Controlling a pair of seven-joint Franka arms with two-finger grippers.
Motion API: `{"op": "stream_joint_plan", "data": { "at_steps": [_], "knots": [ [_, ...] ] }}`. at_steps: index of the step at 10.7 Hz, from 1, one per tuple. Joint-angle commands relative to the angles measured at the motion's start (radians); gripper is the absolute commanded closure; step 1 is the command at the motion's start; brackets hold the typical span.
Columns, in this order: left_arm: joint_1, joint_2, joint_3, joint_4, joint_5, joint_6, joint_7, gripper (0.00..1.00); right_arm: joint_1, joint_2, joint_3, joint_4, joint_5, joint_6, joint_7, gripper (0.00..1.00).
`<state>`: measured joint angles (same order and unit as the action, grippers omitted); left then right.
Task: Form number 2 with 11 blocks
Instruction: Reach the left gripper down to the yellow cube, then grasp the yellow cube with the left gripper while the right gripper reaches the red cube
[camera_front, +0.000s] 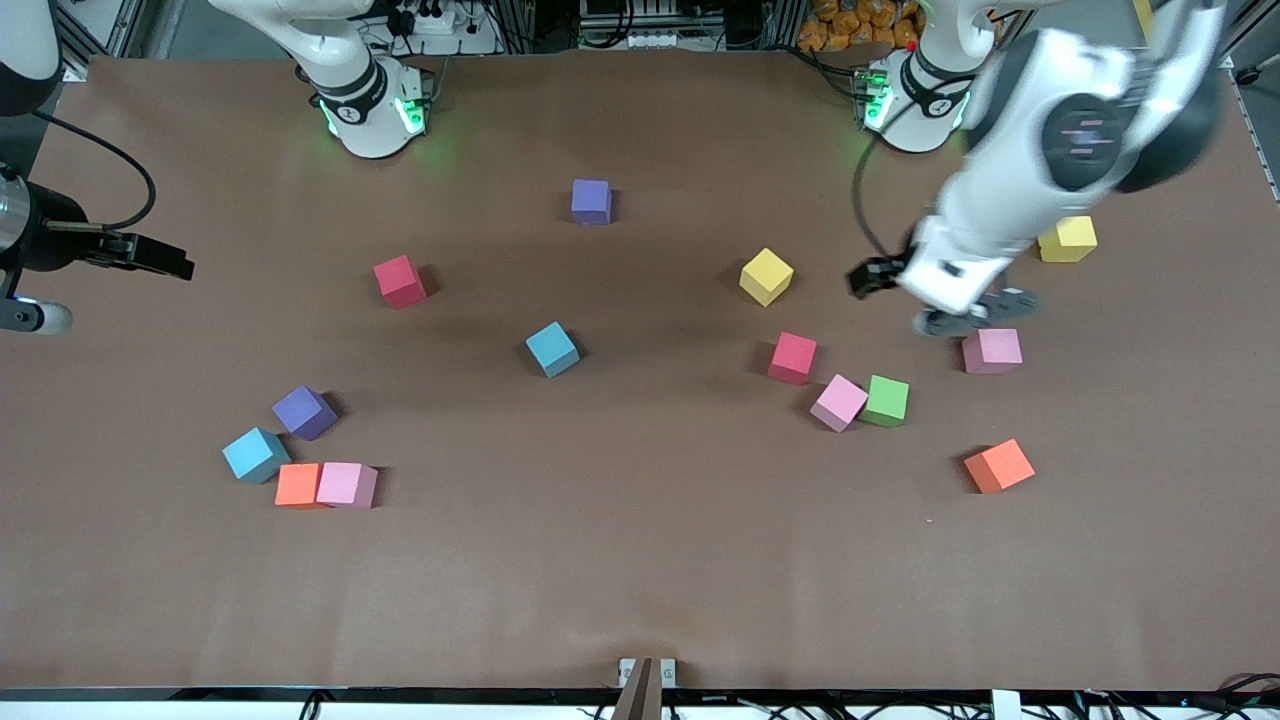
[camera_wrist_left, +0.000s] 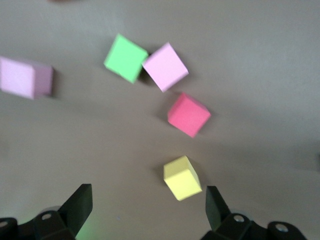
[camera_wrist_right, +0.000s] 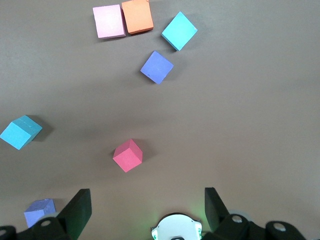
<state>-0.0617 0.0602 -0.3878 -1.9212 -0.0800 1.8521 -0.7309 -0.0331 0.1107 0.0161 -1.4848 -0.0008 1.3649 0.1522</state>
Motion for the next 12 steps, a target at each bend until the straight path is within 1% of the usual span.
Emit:
{"op": "stream_joint_plan", "data": {
  "at_steps": [1, 3, 4, 5, 6, 7, 8, 9, 10, 11, 12],
  "knots": [
    [-0.022, -0.039, -0.045, -0.184, -0.047, 0.155, -0.169, 0.00, -0.007, 0.000, 0.005, 0.012, 0.015, -0.012, 0.013, 0.00],
    [-0.033, -0.040, -0.135, -0.312, -0.046, 0.284, -0.324, 0.00, -0.001, 0.001, 0.007, 0.014, 0.019, -0.004, 0.010, 0.00],
    [-0.046, -0.040, -0.160, -0.355, -0.046, 0.335, -0.390, 0.00, 0.013, 0.001, 0.008, 0.014, 0.031, 0.003, 0.013, 0.00],
    [-0.049, -0.037, -0.164, -0.404, -0.049, 0.390, -0.450, 0.00, 0.054, 0.003, 0.007, 0.029, 0.024, 0.026, 0.012, 0.00],
    [-0.061, -0.036, -0.166, -0.477, -0.049, 0.471, -0.509, 0.00, 0.071, 0.003, 0.007, 0.031, 0.024, 0.031, 0.013, 0.00],
    [-0.081, -0.036, -0.167, -0.546, -0.049, 0.557, -0.527, 0.00, 0.071, 0.024, 0.007, 0.031, 0.034, 0.040, 0.012, 0.00],
    [-0.085, -0.031, -0.171, -0.576, -0.049, 0.603, -0.544, 0.00, 0.093, 0.050, 0.007, 0.037, 0.036, 0.045, 0.013, 0.00],
    [-0.089, -0.014, -0.184, -0.587, -0.049, 0.642, -0.564, 0.00, 0.104, 0.061, 0.007, 0.037, 0.068, 0.066, 0.015, 0.00],
    [-0.095, 0.016, -0.193, -0.591, -0.049, 0.692, -0.600, 0.00, 0.119, 0.063, 0.007, 0.037, 0.100, 0.097, 0.013, 0.00],
    [-0.118, 0.048, -0.194, -0.593, -0.047, 0.741, -0.636, 0.00, 0.145, 0.063, 0.007, 0.035, 0.110, 0.109, 0.015, 0.00],
    [-0.121, 0.073, -0.194, -0.593, -0.046, 0.775, -0.650, 0.00, 0.150, 0.063, 0.007, 0.029, 0.137, 0.137, 0.015, 0.00]
  ]
}}
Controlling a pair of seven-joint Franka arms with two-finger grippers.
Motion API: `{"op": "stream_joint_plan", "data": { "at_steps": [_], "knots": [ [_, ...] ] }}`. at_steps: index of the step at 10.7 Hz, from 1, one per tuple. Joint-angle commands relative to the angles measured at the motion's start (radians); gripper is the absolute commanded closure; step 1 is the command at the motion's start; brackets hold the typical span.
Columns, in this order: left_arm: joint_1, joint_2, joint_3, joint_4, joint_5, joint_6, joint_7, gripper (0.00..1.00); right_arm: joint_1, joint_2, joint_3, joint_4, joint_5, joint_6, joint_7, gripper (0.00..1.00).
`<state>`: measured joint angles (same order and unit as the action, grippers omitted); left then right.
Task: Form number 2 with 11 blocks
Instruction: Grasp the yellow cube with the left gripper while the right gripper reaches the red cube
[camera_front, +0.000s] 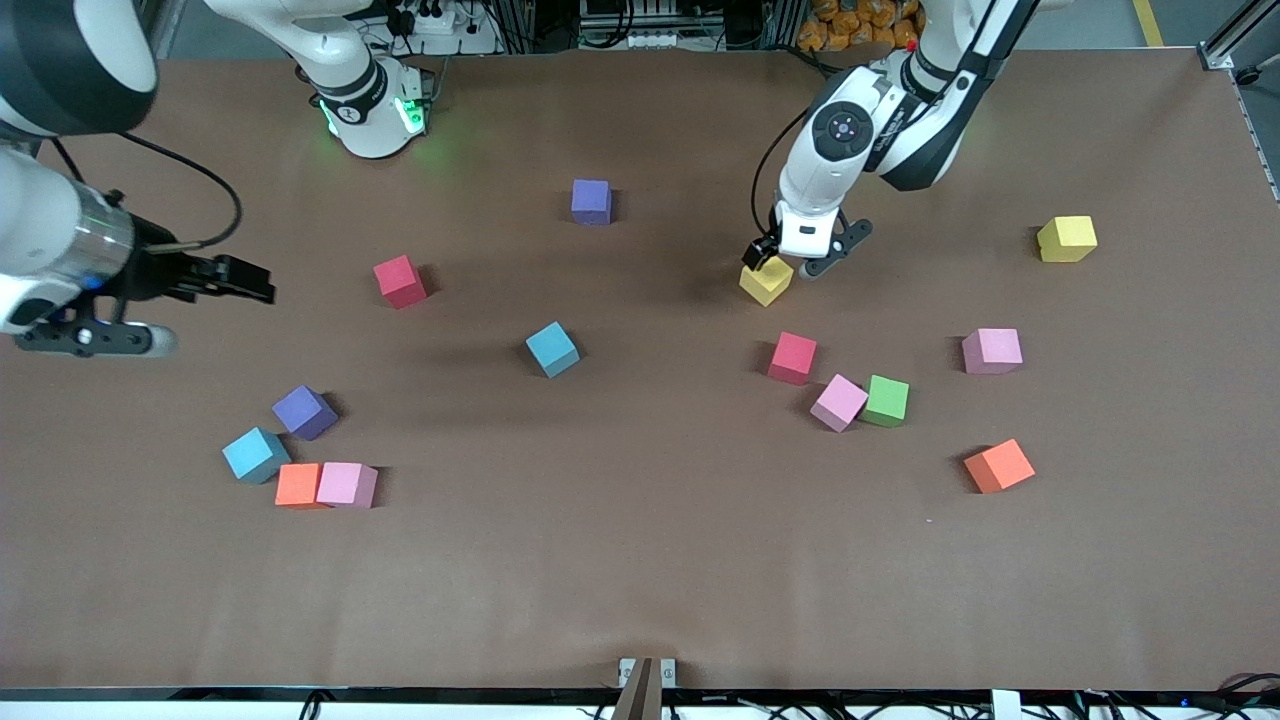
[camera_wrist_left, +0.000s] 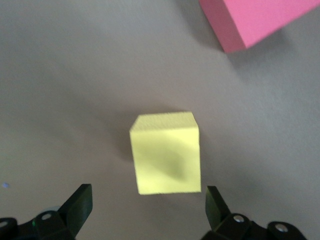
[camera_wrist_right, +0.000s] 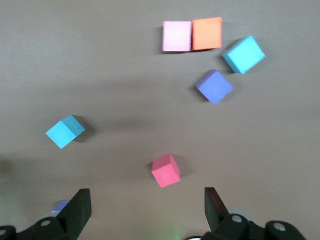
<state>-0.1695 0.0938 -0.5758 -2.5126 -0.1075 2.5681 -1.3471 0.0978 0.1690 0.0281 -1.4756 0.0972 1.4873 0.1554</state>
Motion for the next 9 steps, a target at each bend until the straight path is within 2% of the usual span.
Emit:
{"op": "stream_joint_plan", "data": {
  "at_steps": [1, 4, 5, 7, 9],
  "knots": [
    [-0.012, 0.052, -0.006, -0.006, -0.018, 0.090, -0.034, 0.00, 0.017, 0.016, -0.005, 0.015, 0.044, 0.021, 0.001, 0.00],
    [-0.012, 0.096, 0.000, -0.011, -0.008, 0.138, -0.034, 0.00, 0.063, 0.075, -0.007, 0.009, 0.009, -0.002, -0.109, 0.00],
    [-0.012, 0.101, 0.001, -0.011, -0.006, 0.139, -0.034, 0.00, 0.083, 0.086, -0.007, -0.027, -0.011, -0.018, -0.103, 0.00],
    [-0.005, 0.138, 0.004, -0.009, 0.017, 0.164, -0.034, 0.00, 0.098, 0.073, -0.004, -0.141, 0.054, 0.052, -0.102, 0.00],
    [-0.007, 0.155, 0.058, -0.002, 0.079, 0.167, -0.030, 0.00, 0.103, 0.044, -0.004, -0.251, 0.058, 0.135, -0.100, 0.00]
  ]
}}
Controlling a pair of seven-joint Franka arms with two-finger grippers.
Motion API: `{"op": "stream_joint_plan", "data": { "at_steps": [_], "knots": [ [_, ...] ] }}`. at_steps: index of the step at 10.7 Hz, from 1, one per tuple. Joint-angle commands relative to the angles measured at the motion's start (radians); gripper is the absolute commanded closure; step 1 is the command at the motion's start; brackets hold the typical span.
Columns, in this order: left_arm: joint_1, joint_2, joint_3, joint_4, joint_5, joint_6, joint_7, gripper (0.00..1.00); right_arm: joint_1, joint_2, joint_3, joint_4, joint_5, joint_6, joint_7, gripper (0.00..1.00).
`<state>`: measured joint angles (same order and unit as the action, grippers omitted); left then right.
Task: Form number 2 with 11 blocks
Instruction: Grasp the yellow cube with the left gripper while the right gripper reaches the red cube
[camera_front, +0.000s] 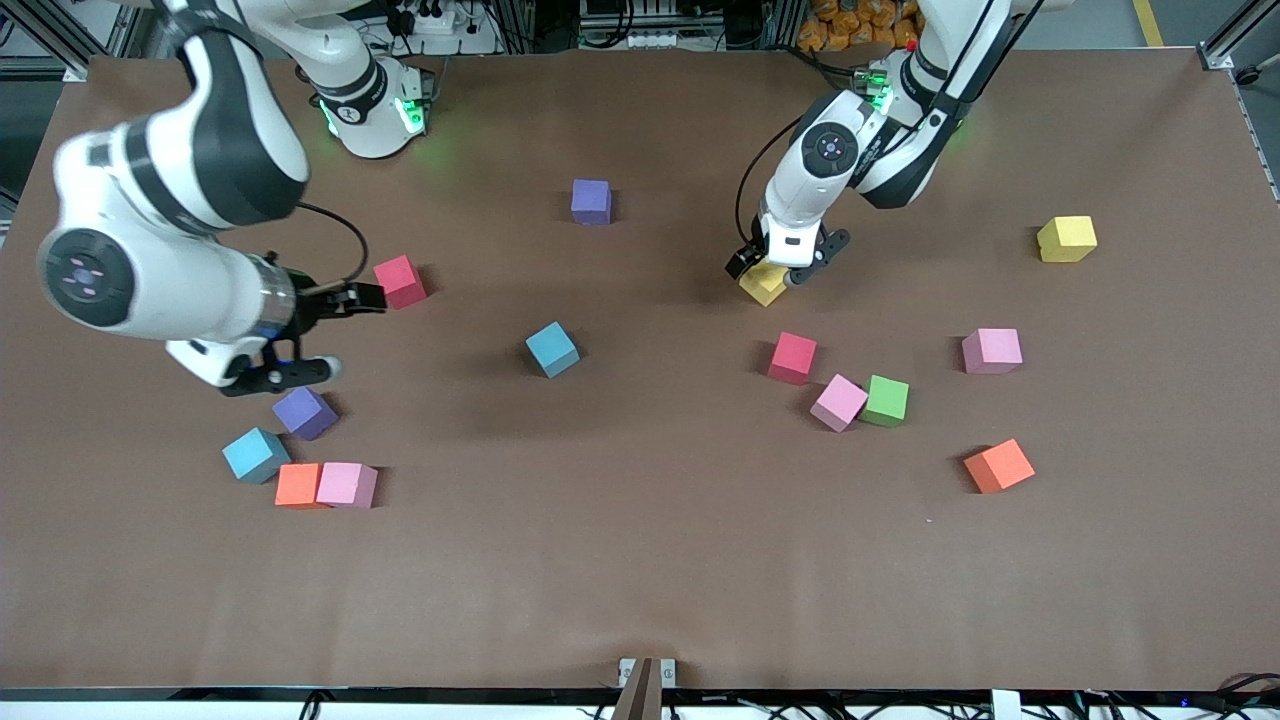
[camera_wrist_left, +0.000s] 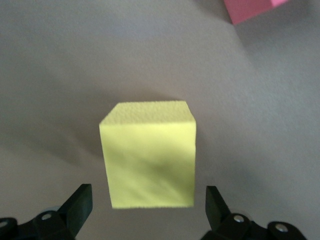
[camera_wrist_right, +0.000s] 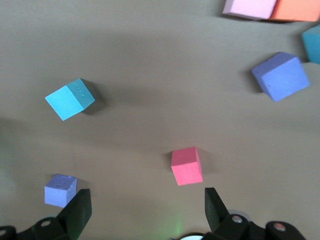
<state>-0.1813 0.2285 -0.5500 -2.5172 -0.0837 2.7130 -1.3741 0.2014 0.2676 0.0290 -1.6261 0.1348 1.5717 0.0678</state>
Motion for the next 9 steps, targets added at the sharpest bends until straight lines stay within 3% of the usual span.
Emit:
{"op": "stream_joint_plan", "data": {
  "at_steps": [1, 2, 5, 9],
  "knots": [
    [0.003, 0.038, 0.076, 0.008, 0.108, 0.022, -0.002, 0.00, 0.004, -0.088, -0.004, -0.179, 0.019, 0.089, -0.020, 0.00],
    [0.002, 0.052, 0.106, 0.018, 0.145, 0.022, -0.003, 0.00, 0.025, -0.138, -0.004, -0.292, 0.006, 0.160, -0.031, 0.00],
    [0.000, 0.061, 0.108, 0.031, 0.147, 0.022, -0.010, 0.00, 0.081, -0.301, -0.004, -0.622, -0.055, 0.425, -0.104, 0.00],
    [-0.018, 0.075, 0.104, 0.049, 0.137, 0.021, -0.069, 0.00, 0.020, -0.304, -0.009, -0.788, -0.063, 0.603, -0.291, 0.00]
  ]
}}
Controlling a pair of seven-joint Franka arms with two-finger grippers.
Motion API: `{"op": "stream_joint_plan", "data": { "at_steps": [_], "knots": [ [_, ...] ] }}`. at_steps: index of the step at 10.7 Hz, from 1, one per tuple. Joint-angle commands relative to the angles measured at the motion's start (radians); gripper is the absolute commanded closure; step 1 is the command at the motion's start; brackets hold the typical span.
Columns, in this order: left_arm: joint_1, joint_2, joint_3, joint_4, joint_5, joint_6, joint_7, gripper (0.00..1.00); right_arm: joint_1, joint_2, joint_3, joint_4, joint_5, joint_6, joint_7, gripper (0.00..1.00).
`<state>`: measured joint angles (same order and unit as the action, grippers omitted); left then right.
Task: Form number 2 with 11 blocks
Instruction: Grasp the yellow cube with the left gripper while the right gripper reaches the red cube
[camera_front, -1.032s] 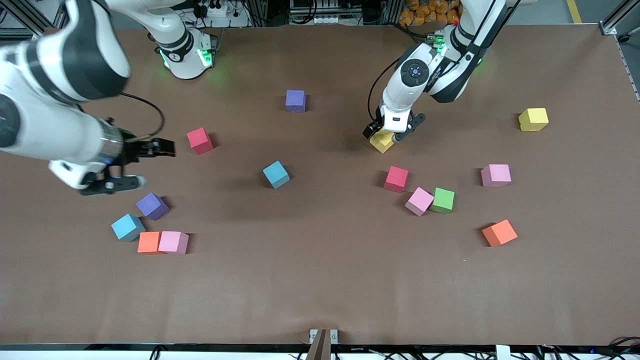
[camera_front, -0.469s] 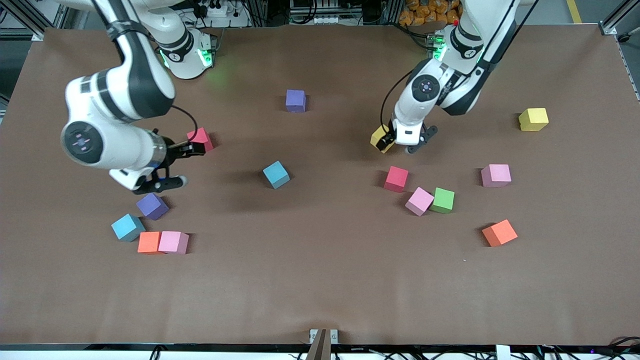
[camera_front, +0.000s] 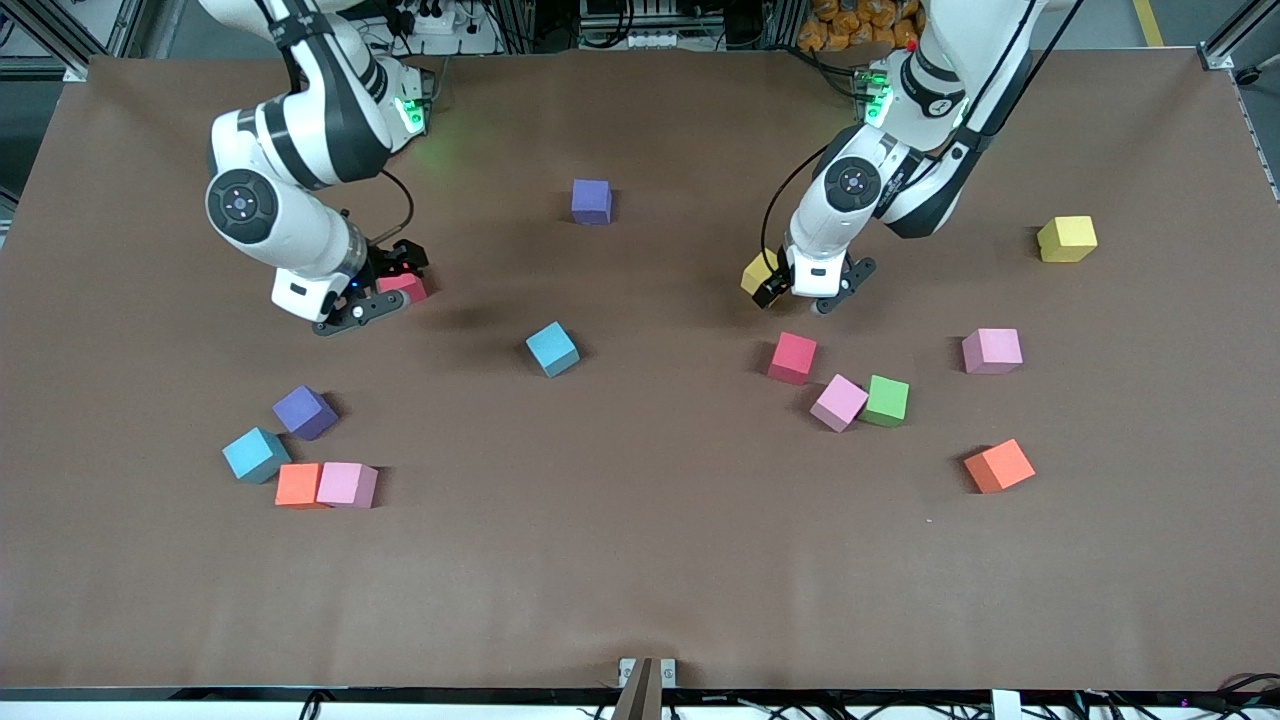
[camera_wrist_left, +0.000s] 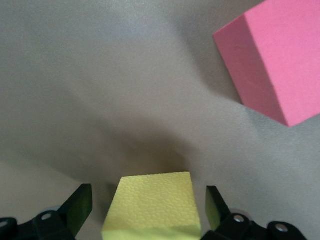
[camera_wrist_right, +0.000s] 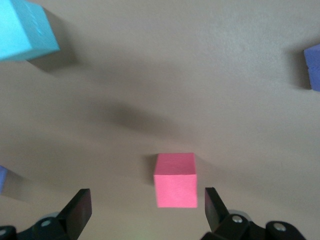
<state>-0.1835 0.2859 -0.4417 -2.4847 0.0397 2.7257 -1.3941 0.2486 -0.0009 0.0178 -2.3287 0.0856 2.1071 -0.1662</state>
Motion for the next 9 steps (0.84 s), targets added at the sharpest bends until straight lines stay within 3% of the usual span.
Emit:
{"op": "stream_joint_plan", "data": {
  "at_steps": [1, 3, 4, 6, 7, 9],
  "knots": [
    [-0.021, 0.027, -0.005, 0.023, 0.014, 0.008, -0.057, 0.00, -0.038, -0.034, 0.002, -0.118, -0.013, 0.109, -0.067, 0.00],
    [-0.025, 0.032, -0.006, 0.023, 0.016, 0.008, -0.074, 0.05, -0.038, -0.028, 0.002, -0.209, -0.013, 0.241, -0.070, 0.00],
    [-0.033, 0.033, -0.008, 0.023, 0.014, 0.008, -0.085, 0.19, -0.038, -0.022, 0.004, -0.254, -0.013, 0.310, -0.073, 0.00],
    [-0.037, 0.033, -0.011, 0.023, 0.016, 0.006, -0.089, 0.73, -0.037, -0.010, 0.004, -0.303, -0.012, 0.384, -0.075, 0.00],
    [-0.050, 0.032, -0.012, 0.023, 0.014, 0.006, -0.107, 0.90, -0.037, 0.002, 0.004, -0.326, -0.012, 0.436, -0.073, 0.00],
    [-0.051, 0.026, -0.085, 0.036, 0.014, -0.003, -0.243, 0.91, -0.037, 0.030, 0.004, -0.353, -0.012, 0.500, -0.075, 0.00]
  ]
}}
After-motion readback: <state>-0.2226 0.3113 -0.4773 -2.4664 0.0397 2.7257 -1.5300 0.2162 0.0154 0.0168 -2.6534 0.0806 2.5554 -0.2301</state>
